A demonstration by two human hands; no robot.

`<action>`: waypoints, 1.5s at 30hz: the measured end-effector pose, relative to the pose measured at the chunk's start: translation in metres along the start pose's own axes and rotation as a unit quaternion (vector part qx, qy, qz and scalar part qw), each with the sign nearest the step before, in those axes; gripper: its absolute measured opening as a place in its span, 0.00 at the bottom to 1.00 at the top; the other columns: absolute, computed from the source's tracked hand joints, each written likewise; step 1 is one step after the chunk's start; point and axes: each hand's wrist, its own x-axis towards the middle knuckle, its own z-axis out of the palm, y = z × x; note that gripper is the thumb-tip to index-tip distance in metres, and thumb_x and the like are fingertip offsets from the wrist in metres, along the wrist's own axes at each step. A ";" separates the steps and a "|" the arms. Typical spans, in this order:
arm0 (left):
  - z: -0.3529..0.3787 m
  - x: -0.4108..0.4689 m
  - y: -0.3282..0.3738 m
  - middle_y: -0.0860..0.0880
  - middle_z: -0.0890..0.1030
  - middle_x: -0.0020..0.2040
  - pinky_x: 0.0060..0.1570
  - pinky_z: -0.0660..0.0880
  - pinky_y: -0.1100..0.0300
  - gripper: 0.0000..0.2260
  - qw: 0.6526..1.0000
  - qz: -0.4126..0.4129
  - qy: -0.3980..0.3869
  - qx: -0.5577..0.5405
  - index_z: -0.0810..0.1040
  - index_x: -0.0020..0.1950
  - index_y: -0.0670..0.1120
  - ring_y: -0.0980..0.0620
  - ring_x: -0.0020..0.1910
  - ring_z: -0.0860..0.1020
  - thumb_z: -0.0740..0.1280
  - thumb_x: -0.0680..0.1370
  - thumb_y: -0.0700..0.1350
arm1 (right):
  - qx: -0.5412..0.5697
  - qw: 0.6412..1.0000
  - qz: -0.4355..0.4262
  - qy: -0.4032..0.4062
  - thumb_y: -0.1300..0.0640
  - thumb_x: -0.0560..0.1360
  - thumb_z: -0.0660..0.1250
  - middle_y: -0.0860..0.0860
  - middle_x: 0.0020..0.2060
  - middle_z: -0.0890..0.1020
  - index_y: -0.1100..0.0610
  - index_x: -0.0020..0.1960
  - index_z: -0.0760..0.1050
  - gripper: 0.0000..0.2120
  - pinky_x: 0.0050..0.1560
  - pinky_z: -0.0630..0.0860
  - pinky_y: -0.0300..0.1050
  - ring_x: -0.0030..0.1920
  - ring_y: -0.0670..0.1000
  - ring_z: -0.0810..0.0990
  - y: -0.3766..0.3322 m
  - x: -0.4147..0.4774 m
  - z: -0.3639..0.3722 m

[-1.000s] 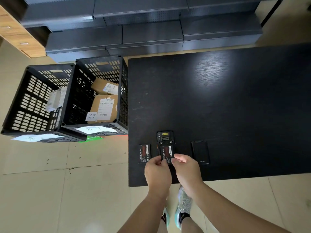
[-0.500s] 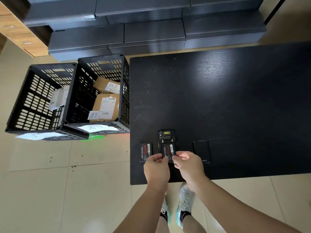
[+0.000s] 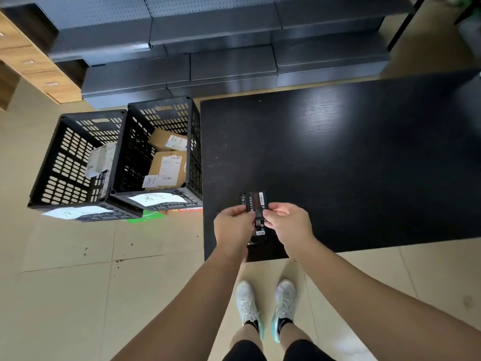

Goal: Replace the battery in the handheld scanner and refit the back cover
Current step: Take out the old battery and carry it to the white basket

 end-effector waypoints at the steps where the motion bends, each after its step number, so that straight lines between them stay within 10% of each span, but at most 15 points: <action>1: -0.001 -0.006 0.009 0.44 0.86 0.39 0.43 0.82 0.52 0.10 1.000 0.007 -0.012 -0.002 0.82 0.52 0.42 0.47 0.38 0.84 0.72 0.71 0.36 | 0.010 1.000 -0.007 0.002 0.68 0.74 0.71 0.56 0.45 0.85 0.64 0.55 0.80 0.10 0.47 0.81 0.41 0.43 0.50 0.85 -0.008 -0.007 -0.002; 16: 0.085 -0.148 0.085 0.44 0.86 0.43 0.49 0.80 0.53 0.09 0.944 0.161 -0.274 0.085 0.81 0.48 0.44 0.47 0.44 0.84 0.68 0.75 0.30 | 0.123 0.966 -0.150 0.169 0.63 0.73 0.74 0.50 0.44 0.86 0.54 0.52 0.81 0.09 0.52 0.83 0.46 0.43 0.48 0.86 -0.088 -0.120 -0.146; 45: 0.417 -0.377 -0.092 0.44 0.86 0.48 0.44 0.78 0.59 0.11 0.765 0.142 -0.549 0.305 0.82 0.55 0.42 0.51 0.42 0.81 0.68 0.75 0.32 | 0.300 0.835 -0.118 0.446 0.65 0.70 0.75 0.53 0.40 0.87 0.55 0.43 0.82 0.06 0.53 0.82 0.52 0.39 0.51 0.86 0.040 -0.207 -0.536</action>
